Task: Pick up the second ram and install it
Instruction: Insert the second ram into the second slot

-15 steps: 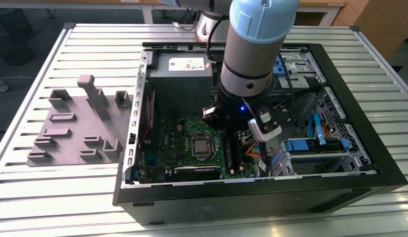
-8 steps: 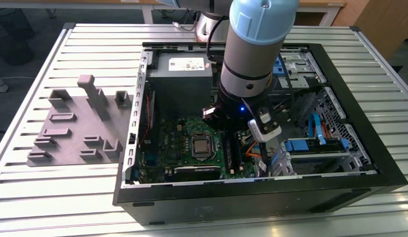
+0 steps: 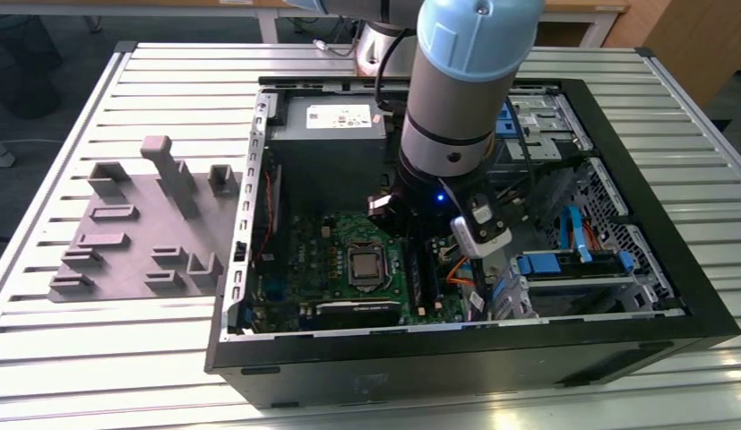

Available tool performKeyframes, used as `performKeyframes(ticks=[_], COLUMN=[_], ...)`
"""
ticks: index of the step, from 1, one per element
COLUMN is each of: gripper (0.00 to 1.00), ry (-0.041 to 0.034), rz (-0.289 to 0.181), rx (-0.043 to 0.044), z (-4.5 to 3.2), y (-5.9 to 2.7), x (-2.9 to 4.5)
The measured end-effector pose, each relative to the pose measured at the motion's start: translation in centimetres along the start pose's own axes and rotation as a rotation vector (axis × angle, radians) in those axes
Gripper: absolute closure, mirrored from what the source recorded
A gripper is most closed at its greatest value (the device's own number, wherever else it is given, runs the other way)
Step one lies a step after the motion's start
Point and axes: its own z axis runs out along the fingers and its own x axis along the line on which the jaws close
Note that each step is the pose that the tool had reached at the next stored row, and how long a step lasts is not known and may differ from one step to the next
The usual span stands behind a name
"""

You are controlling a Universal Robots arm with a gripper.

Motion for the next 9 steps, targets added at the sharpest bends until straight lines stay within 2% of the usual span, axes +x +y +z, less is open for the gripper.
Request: performKeyframes(ticks=[9], gripper=[0.86], ry=[0.0023], rz=[0.000], rx=[0.0020], z=[-0.13], y=[0.01], x=[-0.11])
